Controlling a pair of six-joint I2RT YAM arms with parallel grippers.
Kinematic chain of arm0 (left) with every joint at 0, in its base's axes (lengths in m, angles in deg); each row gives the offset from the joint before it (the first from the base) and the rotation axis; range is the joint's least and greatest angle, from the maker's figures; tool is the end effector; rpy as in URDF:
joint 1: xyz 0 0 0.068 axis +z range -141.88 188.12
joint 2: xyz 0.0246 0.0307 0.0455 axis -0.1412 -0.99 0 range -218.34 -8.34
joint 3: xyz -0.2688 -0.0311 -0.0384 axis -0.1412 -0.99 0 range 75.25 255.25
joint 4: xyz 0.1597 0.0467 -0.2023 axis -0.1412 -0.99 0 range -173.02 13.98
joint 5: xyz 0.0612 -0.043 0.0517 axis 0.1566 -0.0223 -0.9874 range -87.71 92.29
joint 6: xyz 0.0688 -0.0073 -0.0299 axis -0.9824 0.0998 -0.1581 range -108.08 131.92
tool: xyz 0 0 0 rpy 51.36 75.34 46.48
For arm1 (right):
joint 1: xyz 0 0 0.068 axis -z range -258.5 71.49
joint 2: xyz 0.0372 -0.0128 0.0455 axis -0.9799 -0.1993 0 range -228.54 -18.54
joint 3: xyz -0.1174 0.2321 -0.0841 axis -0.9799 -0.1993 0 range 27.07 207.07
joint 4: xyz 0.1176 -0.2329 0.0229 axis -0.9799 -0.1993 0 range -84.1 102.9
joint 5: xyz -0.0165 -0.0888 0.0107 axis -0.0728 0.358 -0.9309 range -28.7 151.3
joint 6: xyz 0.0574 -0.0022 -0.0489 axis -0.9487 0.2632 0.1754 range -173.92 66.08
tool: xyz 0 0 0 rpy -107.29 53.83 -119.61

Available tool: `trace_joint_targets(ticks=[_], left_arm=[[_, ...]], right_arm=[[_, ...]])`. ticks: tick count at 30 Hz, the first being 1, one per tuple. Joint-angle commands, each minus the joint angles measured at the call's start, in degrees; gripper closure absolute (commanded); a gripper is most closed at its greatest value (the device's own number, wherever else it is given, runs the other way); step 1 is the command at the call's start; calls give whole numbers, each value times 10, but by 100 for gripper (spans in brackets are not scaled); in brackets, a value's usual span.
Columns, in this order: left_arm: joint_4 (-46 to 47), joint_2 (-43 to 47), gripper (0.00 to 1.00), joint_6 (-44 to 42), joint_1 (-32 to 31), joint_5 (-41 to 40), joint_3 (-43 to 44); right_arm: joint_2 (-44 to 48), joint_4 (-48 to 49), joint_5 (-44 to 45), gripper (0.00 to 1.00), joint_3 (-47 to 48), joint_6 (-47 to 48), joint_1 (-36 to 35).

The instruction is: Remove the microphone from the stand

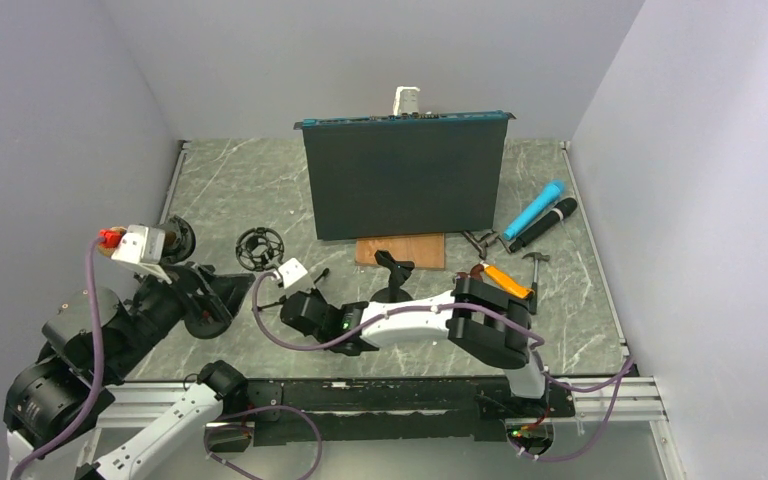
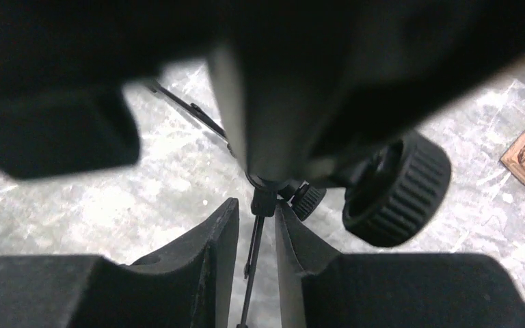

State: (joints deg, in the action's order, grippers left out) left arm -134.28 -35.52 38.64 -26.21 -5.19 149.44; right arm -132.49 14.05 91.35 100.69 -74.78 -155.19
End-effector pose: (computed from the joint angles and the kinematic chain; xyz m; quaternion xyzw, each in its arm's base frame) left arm 0.0398 -0.0173 0.4281 0.0099 0.7725 -0.2781 0.5708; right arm 0.1353 0.4339 0.1606 -0.3101 0.8230 0.1574 0.4492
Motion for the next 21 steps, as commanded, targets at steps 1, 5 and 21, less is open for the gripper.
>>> trace_joint_targets(ticks=[1, 5, 21], left_arm=[[-5, 3, 9, 6, 1, -4, 36], [-14, 5, 8, 6, 1, -7, 55], [-62, 8, 5, 21, 1, 14, 122]], right_arm=[[-42, 27, 23, 71, 2, 42, 9], [-70, 42, 3, 72, 34, 65, 36], [-215, 16, -61, 62, 273, 151, 131]])
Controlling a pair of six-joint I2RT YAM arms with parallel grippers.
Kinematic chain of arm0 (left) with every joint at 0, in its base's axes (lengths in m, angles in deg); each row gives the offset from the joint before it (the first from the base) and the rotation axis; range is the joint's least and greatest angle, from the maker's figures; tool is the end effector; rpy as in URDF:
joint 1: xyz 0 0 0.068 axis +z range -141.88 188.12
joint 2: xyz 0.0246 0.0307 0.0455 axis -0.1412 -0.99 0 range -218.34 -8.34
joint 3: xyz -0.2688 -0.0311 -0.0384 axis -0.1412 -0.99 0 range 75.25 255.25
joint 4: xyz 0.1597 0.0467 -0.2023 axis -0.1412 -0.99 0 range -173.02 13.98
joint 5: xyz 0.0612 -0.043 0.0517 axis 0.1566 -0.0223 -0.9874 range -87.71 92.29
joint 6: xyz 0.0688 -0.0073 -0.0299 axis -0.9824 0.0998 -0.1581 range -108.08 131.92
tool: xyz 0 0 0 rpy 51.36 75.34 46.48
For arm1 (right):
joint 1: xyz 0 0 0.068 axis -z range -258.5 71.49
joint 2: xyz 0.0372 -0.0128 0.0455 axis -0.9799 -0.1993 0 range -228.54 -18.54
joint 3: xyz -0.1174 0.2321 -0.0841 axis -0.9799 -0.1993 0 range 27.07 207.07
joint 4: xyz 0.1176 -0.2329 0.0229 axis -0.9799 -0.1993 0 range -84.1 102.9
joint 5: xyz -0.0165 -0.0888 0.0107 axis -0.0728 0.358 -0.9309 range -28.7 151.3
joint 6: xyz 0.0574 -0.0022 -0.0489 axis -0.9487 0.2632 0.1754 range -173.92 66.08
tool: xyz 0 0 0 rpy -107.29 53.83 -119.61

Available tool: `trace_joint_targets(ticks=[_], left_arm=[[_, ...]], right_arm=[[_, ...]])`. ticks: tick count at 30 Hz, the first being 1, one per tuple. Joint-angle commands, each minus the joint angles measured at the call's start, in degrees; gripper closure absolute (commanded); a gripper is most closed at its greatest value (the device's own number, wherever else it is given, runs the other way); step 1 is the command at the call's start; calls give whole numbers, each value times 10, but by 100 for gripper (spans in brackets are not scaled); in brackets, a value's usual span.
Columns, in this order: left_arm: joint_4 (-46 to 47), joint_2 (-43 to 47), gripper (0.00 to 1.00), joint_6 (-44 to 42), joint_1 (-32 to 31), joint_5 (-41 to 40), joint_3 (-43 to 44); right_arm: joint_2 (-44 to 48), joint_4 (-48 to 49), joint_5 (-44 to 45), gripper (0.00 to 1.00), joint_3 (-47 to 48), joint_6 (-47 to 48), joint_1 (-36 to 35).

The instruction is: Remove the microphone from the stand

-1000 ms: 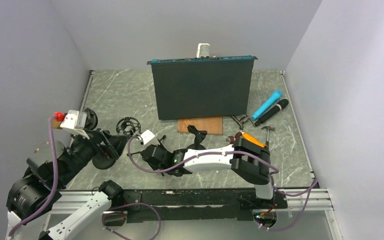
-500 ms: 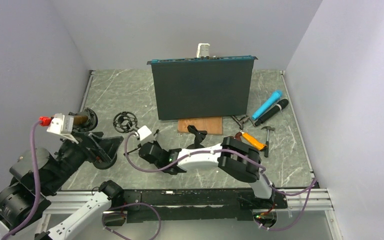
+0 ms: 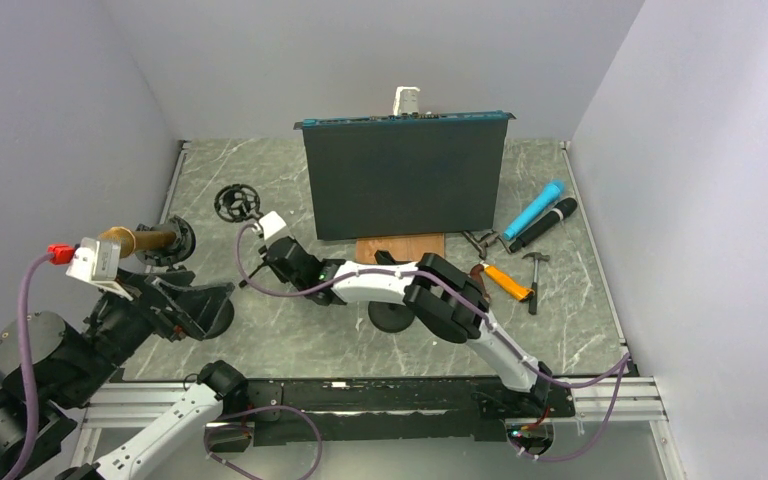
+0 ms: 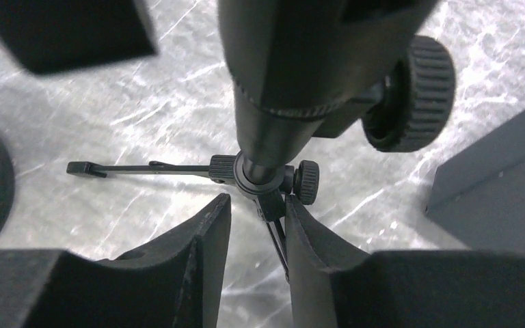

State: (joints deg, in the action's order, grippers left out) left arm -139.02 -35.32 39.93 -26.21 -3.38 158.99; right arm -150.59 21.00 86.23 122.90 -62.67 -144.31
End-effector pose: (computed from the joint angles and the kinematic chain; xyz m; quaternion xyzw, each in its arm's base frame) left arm 0.0077 0.0022 0.4568 0.0080 0.7444 -0.3136 0.5895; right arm 0.2485 0.4879 0.1512 -0.3024 0.7888 0.1568 0.5116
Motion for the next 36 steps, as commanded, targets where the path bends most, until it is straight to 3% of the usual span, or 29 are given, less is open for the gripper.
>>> trace_joint_targets(ticks=[1, 6, 13, 19, 27, 36], left_arm=[[-17, 7, 5, 10, 1, -2, 30], [-31, -2, 5, 3, 0, 2, 42], [-25, 2, 3, -4, 0, -17, 24], [8, -1, 3, -6, 1, -15, -8], [30, 3, 4, -5, 1, -22, -20], [-13, 23, 4, 3, 1, -28, 13]], right_arm=[[-37, -58, -12, 60, 61, 34, 24], [-10, -78, -29, 43, 73, 39, 24], [125, -118, -60, 18, 0, 16, 13], [236, -104, -82, 2, -84, 13, -10], [253, 3, -175, 0, -141, -29, -25], [112, 95, -185, 0, -5, 3, -105]])
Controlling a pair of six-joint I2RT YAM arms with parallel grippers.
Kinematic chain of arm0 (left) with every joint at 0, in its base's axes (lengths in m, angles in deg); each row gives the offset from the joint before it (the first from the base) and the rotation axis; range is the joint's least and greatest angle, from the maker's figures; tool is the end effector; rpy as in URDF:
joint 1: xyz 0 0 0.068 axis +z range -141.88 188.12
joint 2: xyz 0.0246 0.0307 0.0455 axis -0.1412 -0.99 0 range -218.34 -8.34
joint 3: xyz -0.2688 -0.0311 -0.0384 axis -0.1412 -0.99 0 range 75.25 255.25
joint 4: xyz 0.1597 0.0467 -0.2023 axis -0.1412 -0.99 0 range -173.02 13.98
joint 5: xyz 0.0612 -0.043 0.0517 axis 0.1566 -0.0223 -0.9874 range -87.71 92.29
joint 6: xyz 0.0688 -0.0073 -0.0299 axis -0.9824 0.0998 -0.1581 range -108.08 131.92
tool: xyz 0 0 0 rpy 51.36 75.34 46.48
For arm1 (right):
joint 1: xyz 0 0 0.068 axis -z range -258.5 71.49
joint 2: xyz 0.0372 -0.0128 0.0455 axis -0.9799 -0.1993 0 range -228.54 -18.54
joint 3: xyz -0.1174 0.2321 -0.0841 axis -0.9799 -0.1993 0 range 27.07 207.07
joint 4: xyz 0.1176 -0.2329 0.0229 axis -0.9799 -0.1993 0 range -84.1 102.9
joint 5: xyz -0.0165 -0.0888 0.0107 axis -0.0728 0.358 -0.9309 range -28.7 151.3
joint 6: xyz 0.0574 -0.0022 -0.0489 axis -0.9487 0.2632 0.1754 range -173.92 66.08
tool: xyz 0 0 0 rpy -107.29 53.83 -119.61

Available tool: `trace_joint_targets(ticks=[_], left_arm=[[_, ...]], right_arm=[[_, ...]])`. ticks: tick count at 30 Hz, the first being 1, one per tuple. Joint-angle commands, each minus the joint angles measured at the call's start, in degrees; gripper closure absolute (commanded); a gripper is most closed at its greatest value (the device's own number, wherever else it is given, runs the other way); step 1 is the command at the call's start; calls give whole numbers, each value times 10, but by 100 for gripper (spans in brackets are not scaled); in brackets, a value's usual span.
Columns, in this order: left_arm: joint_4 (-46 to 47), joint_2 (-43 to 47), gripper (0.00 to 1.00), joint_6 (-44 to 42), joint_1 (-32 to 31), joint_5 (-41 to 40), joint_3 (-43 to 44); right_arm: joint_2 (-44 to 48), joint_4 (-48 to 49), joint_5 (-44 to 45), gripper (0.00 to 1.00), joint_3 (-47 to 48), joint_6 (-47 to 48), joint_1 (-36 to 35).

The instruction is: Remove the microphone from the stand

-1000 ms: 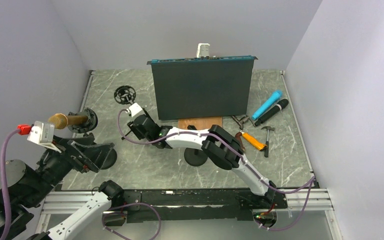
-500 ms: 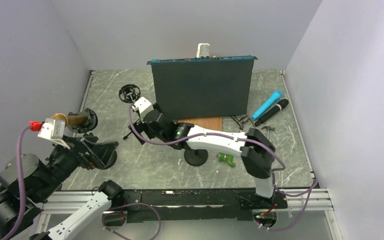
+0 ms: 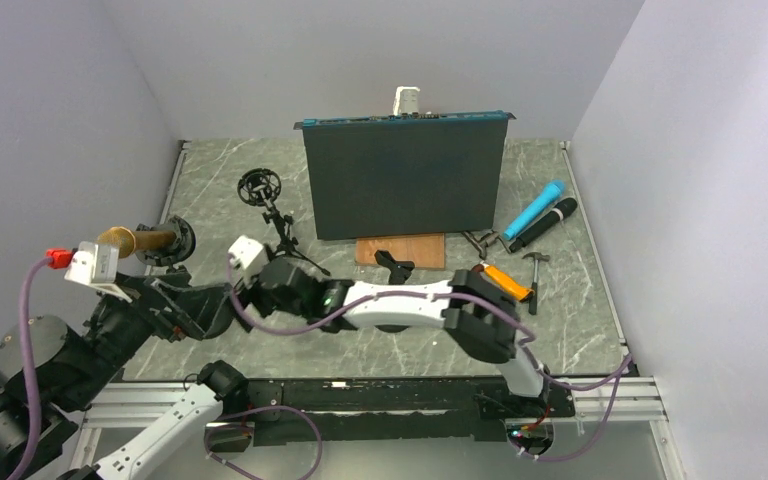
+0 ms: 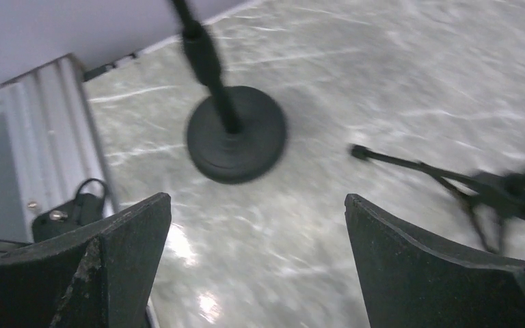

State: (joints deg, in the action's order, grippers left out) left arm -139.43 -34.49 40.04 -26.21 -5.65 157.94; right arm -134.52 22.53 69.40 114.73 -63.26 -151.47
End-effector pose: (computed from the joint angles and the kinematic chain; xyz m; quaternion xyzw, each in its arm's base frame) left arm 0.0081 0.0050 0.4516 -0.0055 0.7479 -0.2988 0.5928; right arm 0.1579 0.4852 0.2438 -0.3922 0.7105 0.3395 0.4755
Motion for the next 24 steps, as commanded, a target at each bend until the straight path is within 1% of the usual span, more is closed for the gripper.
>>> trace_joint_targets(ticks=[1, 7, 11, 15, 17, 21, 24], left_arm=[[-15, 14, 4, 3, 1, 0, 28], [-40, 24, 3, 0, 0, 12, 49], [-55, 27, 3, 2, 1, 19, 55], [-53, 34, 3, 3, 1, 33, 51], [-54, 33, 3, 3, 0, 39, 53], [-61, 35, 3, 4, 1, 39, 61], [-73, 37, 3, 4, 1, 34, 71]], right_arm=[[-67, 85, -14, 0, 97, 4, -37], [-152, 140, 27, 1, 162, 7, -42], [-203, 148, 38, 2, 214, 46, -43], [-259, 134, 40, 5, 281, 74, -42], [-286, 129, 37, 8, 319, 87, -42], [-330, 124, 38, 21, 377, 120, -42], [-347, 128, 60, 31, 395, 127, -41]])
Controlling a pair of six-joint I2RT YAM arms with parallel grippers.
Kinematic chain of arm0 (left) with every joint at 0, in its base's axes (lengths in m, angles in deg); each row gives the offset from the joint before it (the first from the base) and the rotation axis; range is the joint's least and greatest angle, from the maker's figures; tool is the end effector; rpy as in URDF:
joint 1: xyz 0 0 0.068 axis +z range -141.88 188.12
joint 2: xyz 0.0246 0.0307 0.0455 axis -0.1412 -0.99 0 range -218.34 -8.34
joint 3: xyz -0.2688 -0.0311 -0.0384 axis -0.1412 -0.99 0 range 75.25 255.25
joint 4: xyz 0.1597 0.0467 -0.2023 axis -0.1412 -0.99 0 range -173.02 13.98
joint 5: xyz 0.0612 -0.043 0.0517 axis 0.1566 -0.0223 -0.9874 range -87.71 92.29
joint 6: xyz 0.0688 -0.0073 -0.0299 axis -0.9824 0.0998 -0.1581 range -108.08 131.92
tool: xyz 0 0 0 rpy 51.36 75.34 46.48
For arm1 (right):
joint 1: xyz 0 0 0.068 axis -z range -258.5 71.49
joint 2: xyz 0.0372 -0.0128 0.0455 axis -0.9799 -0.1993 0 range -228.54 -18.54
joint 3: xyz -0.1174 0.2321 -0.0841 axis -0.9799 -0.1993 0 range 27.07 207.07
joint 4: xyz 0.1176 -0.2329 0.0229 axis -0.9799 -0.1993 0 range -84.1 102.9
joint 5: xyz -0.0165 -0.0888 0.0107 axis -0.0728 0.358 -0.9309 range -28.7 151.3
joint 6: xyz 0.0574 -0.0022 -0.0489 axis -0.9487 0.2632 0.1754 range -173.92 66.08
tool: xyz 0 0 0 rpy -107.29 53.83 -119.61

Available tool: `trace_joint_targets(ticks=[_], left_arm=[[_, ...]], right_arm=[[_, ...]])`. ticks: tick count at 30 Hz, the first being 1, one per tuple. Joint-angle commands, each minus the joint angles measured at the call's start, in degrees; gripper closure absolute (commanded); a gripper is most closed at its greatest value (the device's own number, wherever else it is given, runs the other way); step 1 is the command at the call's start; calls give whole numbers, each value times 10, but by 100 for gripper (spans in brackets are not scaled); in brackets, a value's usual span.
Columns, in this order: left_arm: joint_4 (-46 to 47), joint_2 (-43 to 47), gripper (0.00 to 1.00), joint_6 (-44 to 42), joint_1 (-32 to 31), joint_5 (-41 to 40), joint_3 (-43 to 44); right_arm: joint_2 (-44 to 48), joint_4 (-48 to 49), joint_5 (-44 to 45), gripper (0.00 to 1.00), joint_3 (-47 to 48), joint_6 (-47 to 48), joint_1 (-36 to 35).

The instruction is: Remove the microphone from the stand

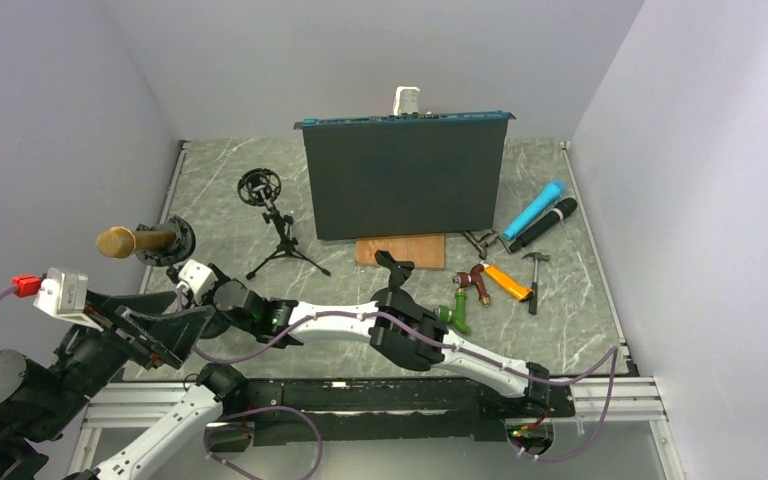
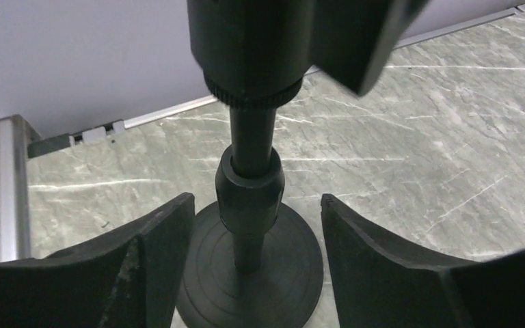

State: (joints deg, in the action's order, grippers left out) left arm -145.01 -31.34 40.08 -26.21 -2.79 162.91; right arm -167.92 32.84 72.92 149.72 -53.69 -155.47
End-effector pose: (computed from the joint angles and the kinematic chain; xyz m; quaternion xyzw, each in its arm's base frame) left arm -0.0264 0.0247 0.4541 0.0093 0.7332 -0.3245 0.5975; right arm 0.1543 0.6102 0.1753 -0.4115 0.6233 0.3508 0.5649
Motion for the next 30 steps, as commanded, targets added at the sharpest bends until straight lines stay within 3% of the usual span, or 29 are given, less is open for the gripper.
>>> trace_joint_targets(ticks=[1, 13, 23, 30], left_arm=[[-21, 7, 3, 5, 1, 2, 25], [-2, 9, 4, 12, 1, 13, 18], [17, 6, 4, 13, 1, 19, 11], [103, 41, 3, 11, 1, 46, -17]], right_arm=[[-15, 28, 30, 35, 45, 34, -1], [11, 50, 26, 65, -1, 68, 5], [87, 74, 25, 86, -126, 79, 5], [172, 104, 40, 100, -263, 80, 5]])
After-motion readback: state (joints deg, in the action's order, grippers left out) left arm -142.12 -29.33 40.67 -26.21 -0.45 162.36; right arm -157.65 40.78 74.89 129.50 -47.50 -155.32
